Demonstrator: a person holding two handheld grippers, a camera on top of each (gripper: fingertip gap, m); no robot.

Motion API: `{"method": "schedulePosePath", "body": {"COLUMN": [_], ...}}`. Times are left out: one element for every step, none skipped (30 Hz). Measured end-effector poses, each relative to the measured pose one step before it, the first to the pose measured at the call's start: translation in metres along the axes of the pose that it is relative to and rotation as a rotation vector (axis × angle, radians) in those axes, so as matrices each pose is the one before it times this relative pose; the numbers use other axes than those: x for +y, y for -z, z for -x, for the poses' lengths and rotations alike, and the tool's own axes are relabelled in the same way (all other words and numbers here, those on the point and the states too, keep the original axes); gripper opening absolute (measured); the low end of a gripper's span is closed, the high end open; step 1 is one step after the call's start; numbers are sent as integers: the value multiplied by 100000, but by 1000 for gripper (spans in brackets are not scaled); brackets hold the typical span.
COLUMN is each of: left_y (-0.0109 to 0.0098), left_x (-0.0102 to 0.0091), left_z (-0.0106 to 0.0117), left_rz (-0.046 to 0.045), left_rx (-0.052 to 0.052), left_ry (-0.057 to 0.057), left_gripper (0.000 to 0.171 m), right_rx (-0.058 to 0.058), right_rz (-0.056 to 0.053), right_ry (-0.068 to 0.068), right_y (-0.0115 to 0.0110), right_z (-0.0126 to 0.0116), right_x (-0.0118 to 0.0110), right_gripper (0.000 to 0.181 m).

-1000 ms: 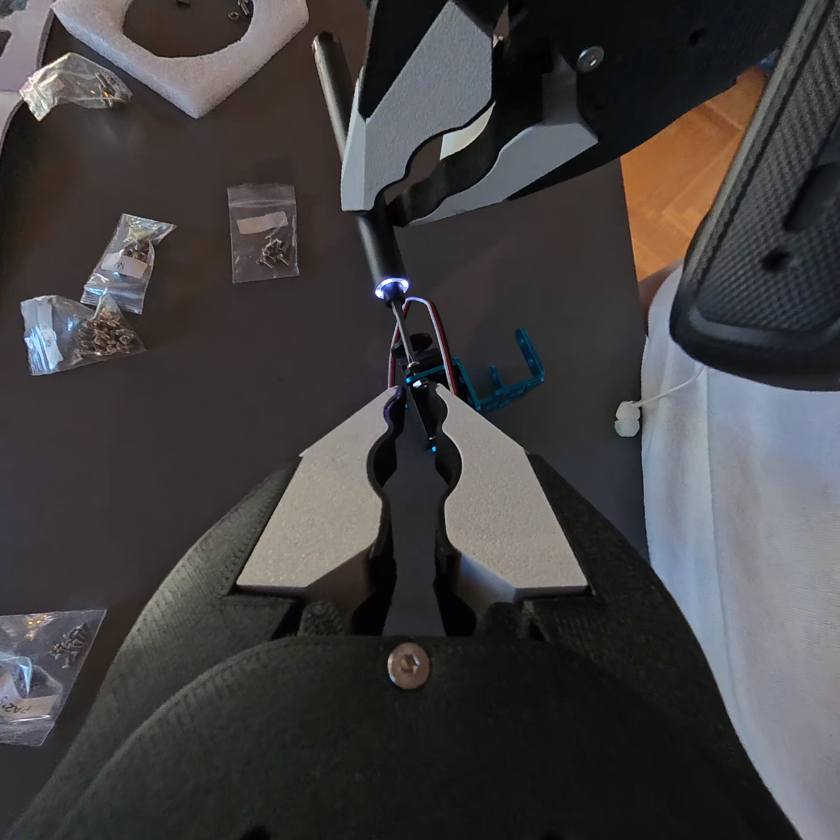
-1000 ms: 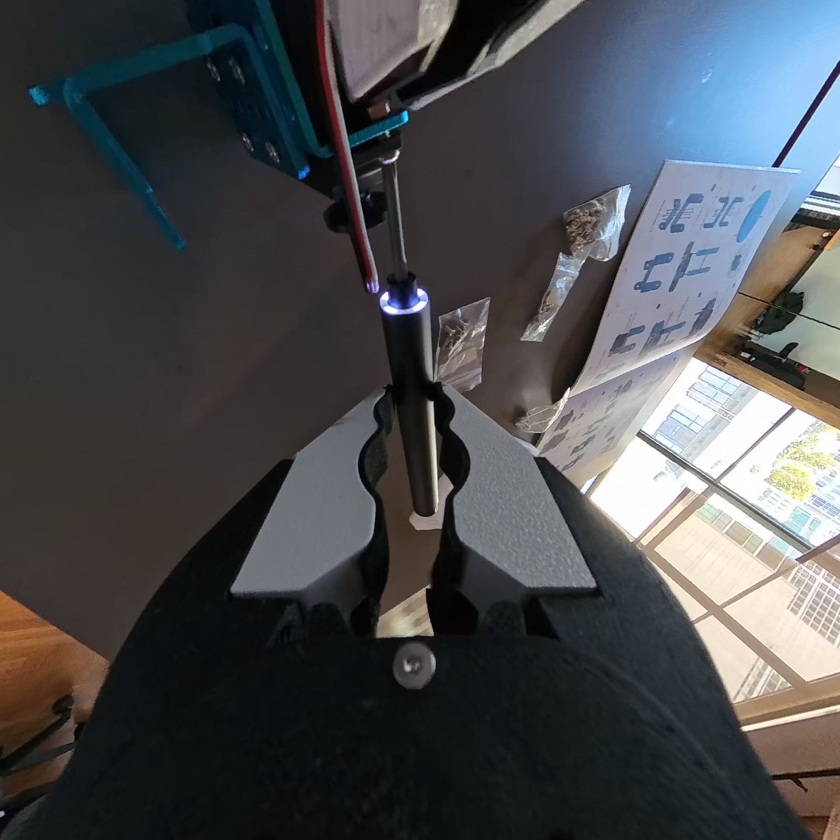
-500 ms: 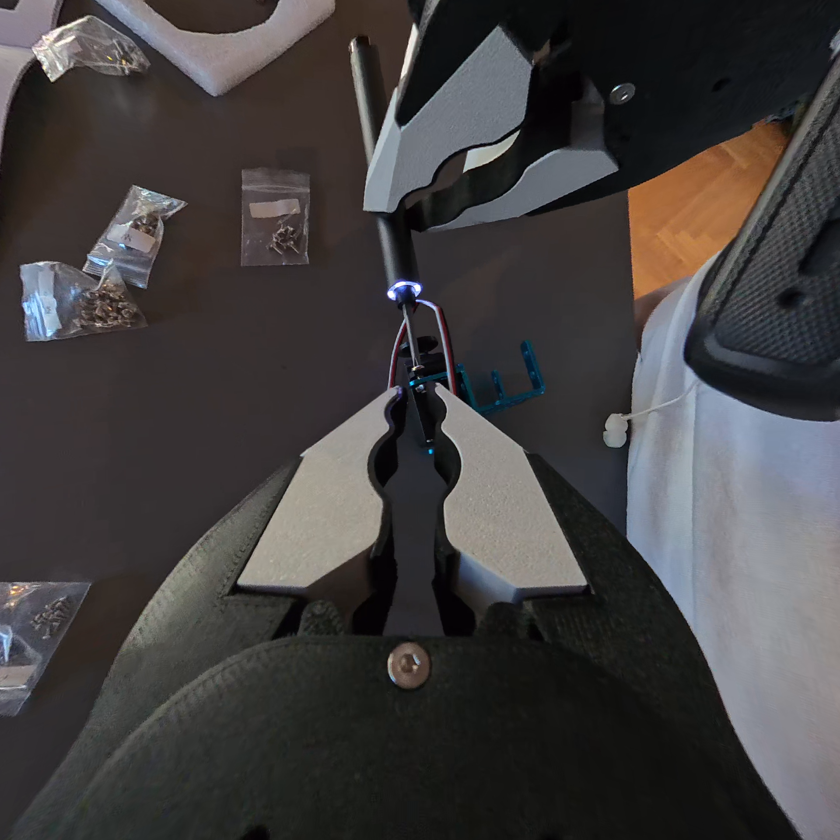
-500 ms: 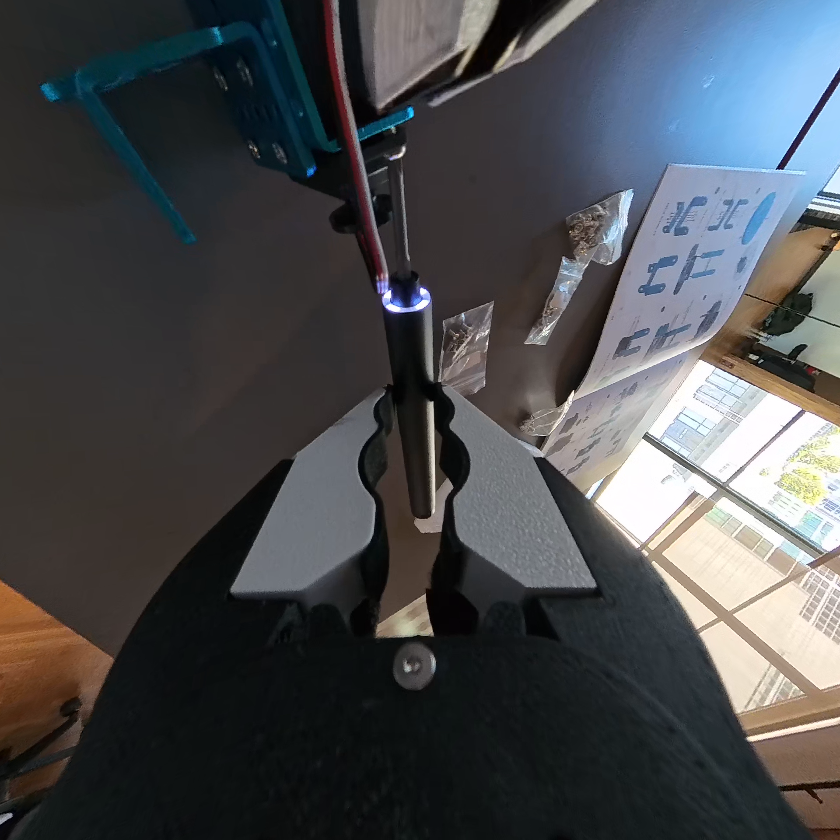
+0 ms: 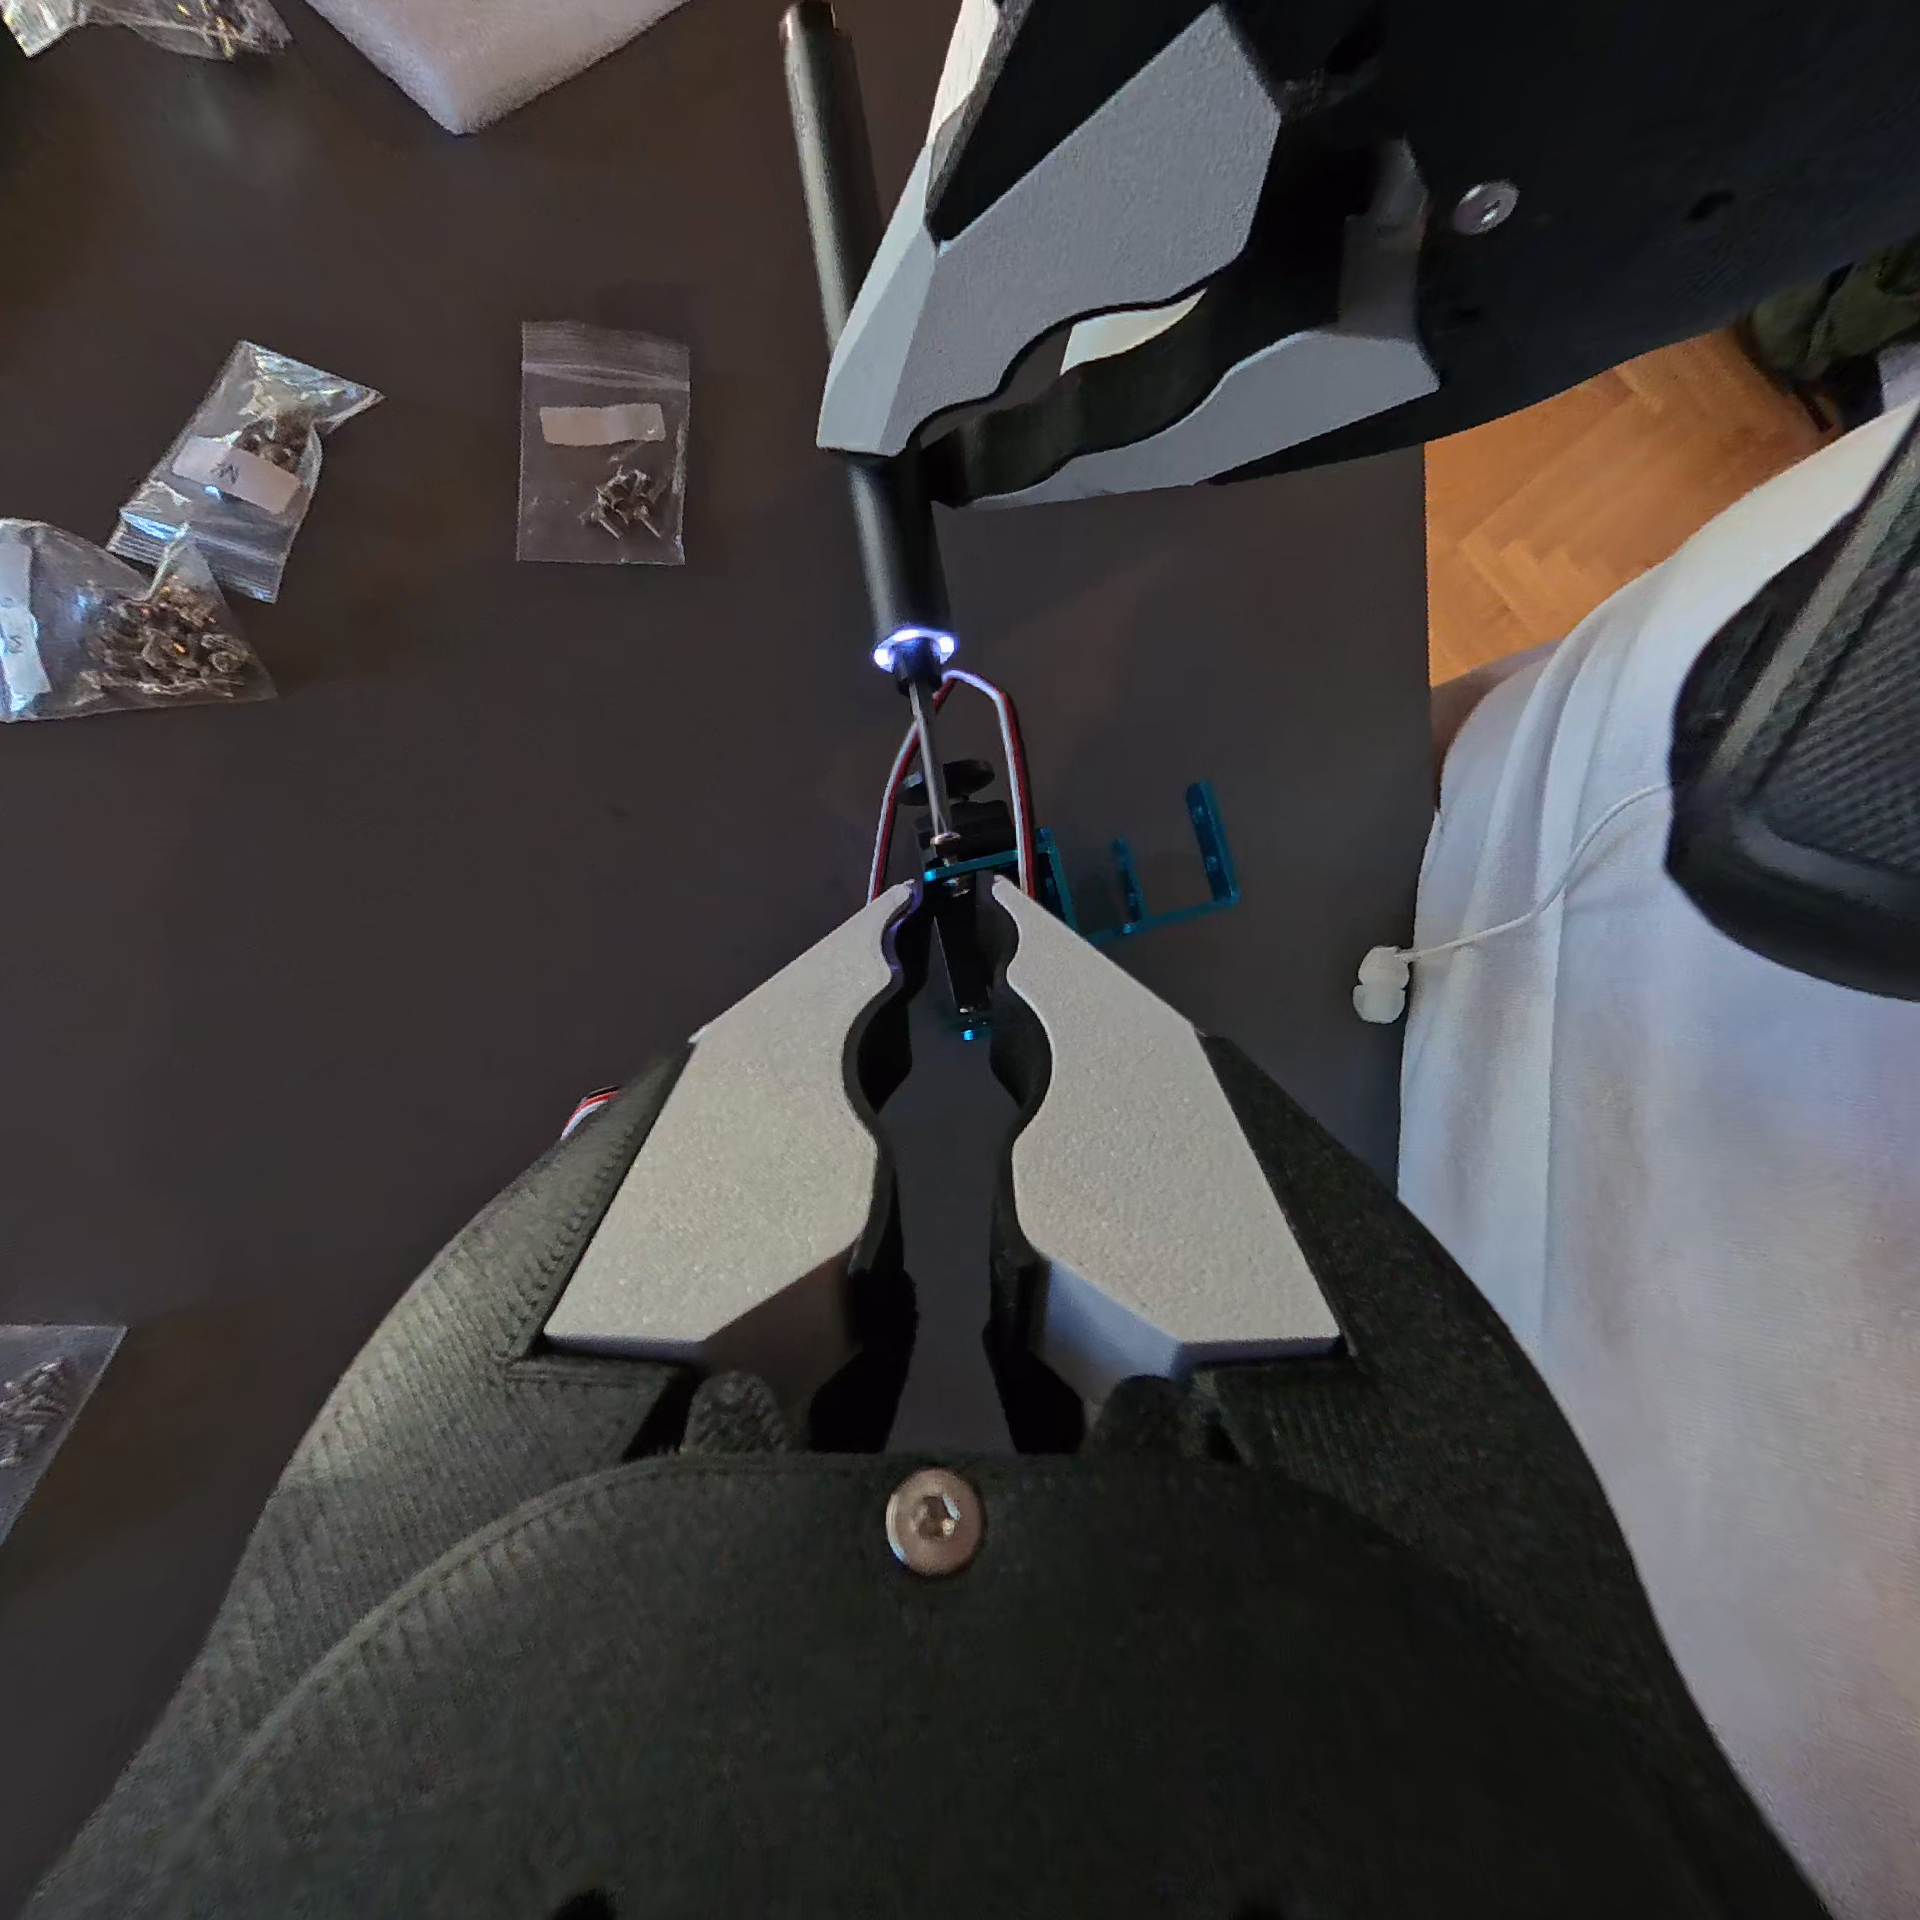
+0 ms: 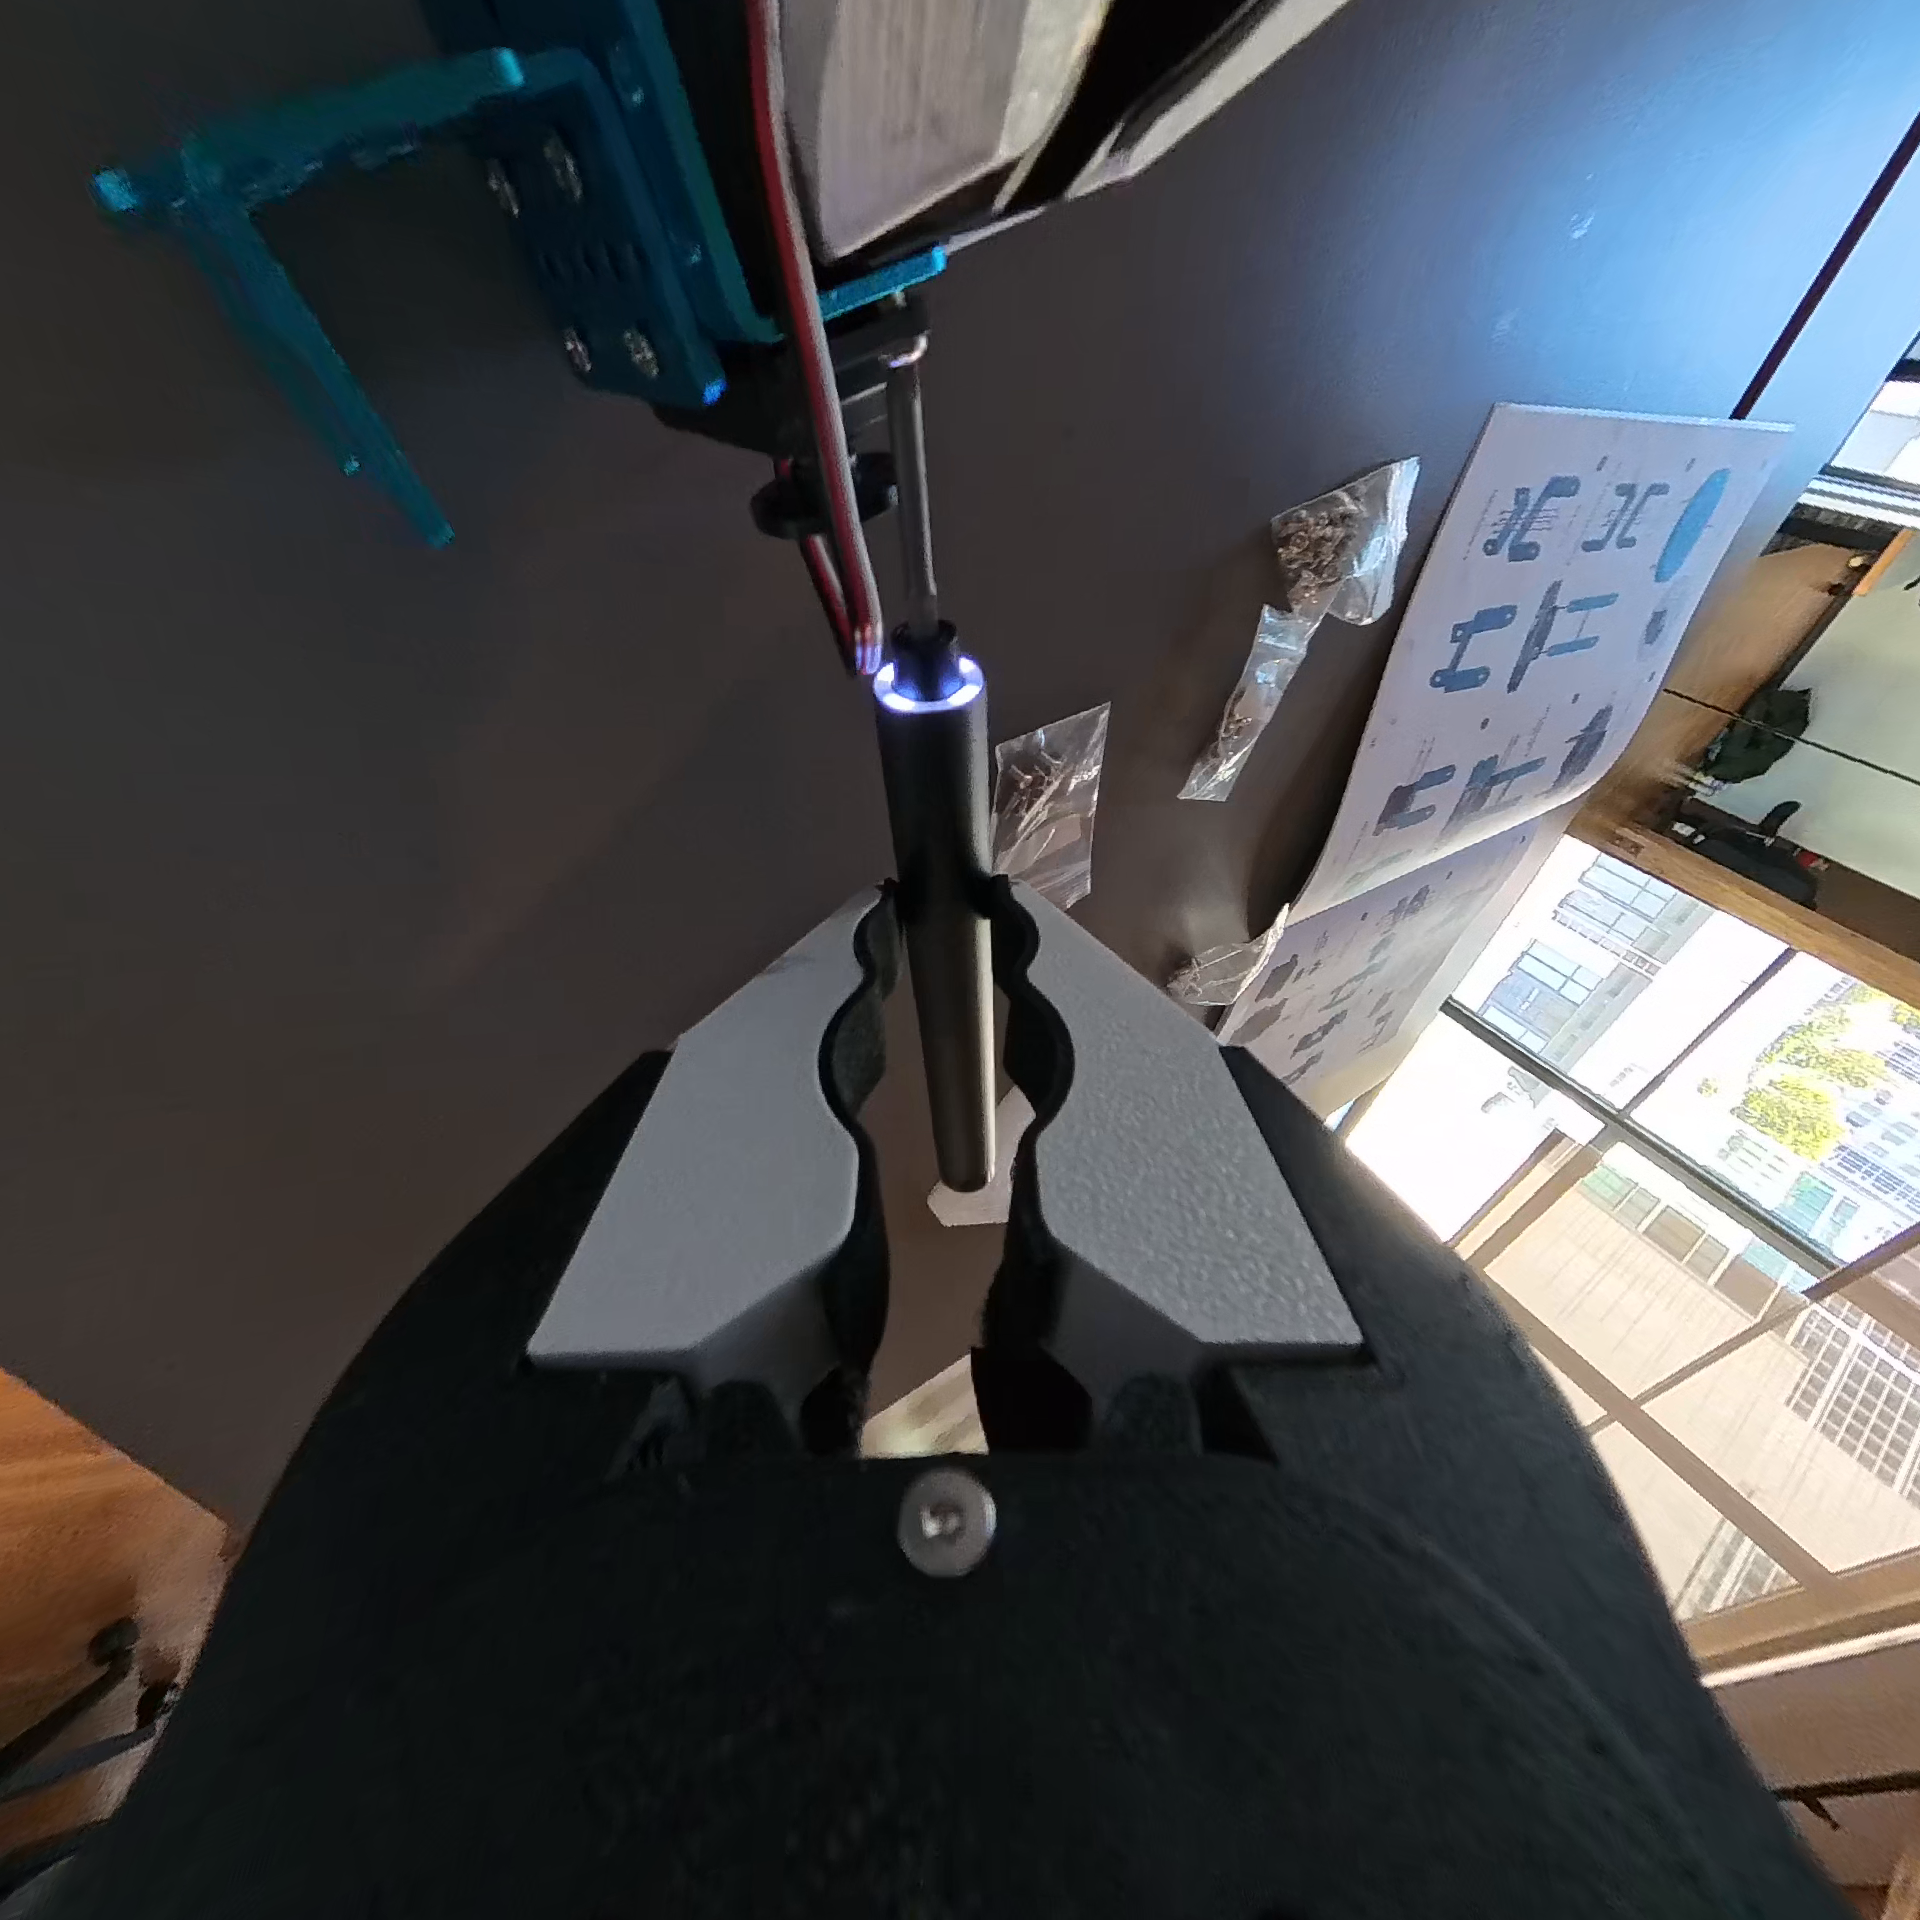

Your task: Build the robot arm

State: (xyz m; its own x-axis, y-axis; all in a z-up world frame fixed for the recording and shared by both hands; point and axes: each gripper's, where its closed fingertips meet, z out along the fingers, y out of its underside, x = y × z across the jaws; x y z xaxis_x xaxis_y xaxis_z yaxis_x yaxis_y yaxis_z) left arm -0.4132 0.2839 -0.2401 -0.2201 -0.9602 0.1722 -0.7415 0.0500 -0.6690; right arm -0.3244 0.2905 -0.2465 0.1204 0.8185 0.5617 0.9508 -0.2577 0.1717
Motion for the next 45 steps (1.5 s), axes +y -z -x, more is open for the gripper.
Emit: {"method": "schedulePosePath", "body": {"left_y": [36, 19, 5, -16, -37, -41, -48, -104, -127, -45, -4, -4, -23, -20, 7, 12, 6, 5, -4, -13, -7, -3, -14, -18, -18, -9, -8, -12, -6, -7, 5, 1, -2, -2, -7, -15, -13, -10, -15, -11, -8, -2, -7, 1, -5], "left_x": [72, 68, 32, 11, -25, -7, 2, 80, 74, -62, -17, -31, -28, -24, 6, 8, 12, 8, -5, -3, -8, -12, -17, -8, 2, 3, -15, -18, 3, -6, 7, -11, 7, -4, -6, -12, -37, 12, 13, 0, -6, -17, -6, -8, -11], "left_z": [60, 56, 21, 9, -20, -23, -64, -84, -148, -77, 48, 85, 29, -31, -21, -13, -19, -22, 6, 11, -1, 5, -5, -7, -19, 17, -46, -17, 3, 4, 7, -1, -6, -6, -4, 0, 38, 49, 92, -30, -43, -31, -15, -21, -30], "left_rz": [390, 473, 154, 8, -97, 38, 101, 488, 407, -457, -249, -459, -581, -484, -38, 316, 426, 328, 271, 238, 172, 123, -14, -85, 47, 156, -3, 107, 177, 98, 82, 32, 79, 151, 203, 145, -29, 197, 127, 150, 36, -107, -98, -55, 7], "left_rx": [-697, -653, -452, -305, -38, 98, 482, 634, 1147, 711, -149, -366, -72, 181, -108, -468, -517, -632, -575, -308, -48, 52, 99, 36, 55, -188, 137, 49, 50, 107, 84, 32, -50, -40, -33, -256, -522, -671, -810, 132, 203, -76, -270, -276, -296], "left_ry": [-839, -623, -420, -348, -107, -285, -268, 9, 126, 470, 285, 265, 346, 135, -429, -878, -1067, -1271, -1006, -414, -208, -84, -60, -222, -193, -207, -457, -171, -29, 116, 40, -166, -221, -176, -323, -514, -576, -725, -648, -303, -18, -312, -466, -506, -576], "left_gripper": [8, 8, 8, 8, 8, 8, 7, 6, 6, 6, 6, 6, 6, 6, 6, 6, 6, 6, 6, 6, 6, 6, 6, 6, 6, 6, 6, 6, 6, 6, 6, 6, 6, 6, 6, 6, 6, 6, 5, 5, 6, 5, 5, 5, 5], "right_rx": [603, 770, 4, -175, -62, 440, 801, 1189, 929, 122, -1061, -679, 756, 721, 506, 633, 543, -114, -79, -74, -73, -154, 200, 560, -171, -377, -100, 754, 265, 22, 287, -65, -17, -26, -201, -329, -939, 89, 1439, 556, -95, -88, 215, 85, -190], "right_rz": [-582, -578, -54, 178, 417, 394, 725, 33, -101, 360, -70, 106, 111, 286, 168, -181, -360, -178, -65, 185, 219, 87, 83, 56, -107, 215, 185, 28, -22, 99, -55, -155, -5, 99, 140, 281, -43, 33, 241, -14, -16, -204, -114, 184, 242], "right_ry": [271, 230, 42, 41, 545, 827, 770, 759, 236, -302, -805, -575, 561, 855, 353, 414, 344, 363, -17, 116, 289, 466, 270, 234, 72, -210, -241, -142, 399, 90, 89, 392, 313, 380, 449, 145, -548, -416, 452, 132, -638, -273, 135, 382, 363], "right_y": [74, 88, 79, 26, -14, -50, -44, 18, 69, 68, 15, -15, -20, 10, 23, 33, 45, 50, 41, 3, -11, -17, -20, -6, 3, -7, -33, -17, 0, 13, 15, 20, 16, 8, -13, -29, -33, -19, 20, 60, 32, 5, 3, -11, -17], "right_z": [-79, -98, -9, 18, 43, -11, -62, -137, -133, -76, 78, 59, -43, -11, -7, -45, -47, 28, 26, 22, 50, 71, -8, -68, 20, 57, 2, -120, -29, -9, -36, 29, 33, 41, 65, 71, 122, -23, -197, -114, -58, -30, -24, 36, 74], "right_x": [-76, -72, -5, 7, 33, 23, 82, -16, -22, 99, 38, 32, 27, 18, -8, -37, -14, -3, 6, 24, 15, -1, 26, 27, -1, 33, 20, 7, -1, -5, -1, 1, -4, 6, 14, 35, -28, -25, 35, -14, 16, 7, -12, -1, -7], "right_gripper": [16, 16, 16, 16, 16, 16, 16, 16, 16, 16, 16, 16, 16, 16, 16, 16, 16, 16, 16, 15, 15, 16, 16, 16, 16, 16, 16, 16, 16, 16, 16, 16, 15, 16, 15, 16, 16, 16, 16, 16, 16, 16, 16, 16, 16]}}
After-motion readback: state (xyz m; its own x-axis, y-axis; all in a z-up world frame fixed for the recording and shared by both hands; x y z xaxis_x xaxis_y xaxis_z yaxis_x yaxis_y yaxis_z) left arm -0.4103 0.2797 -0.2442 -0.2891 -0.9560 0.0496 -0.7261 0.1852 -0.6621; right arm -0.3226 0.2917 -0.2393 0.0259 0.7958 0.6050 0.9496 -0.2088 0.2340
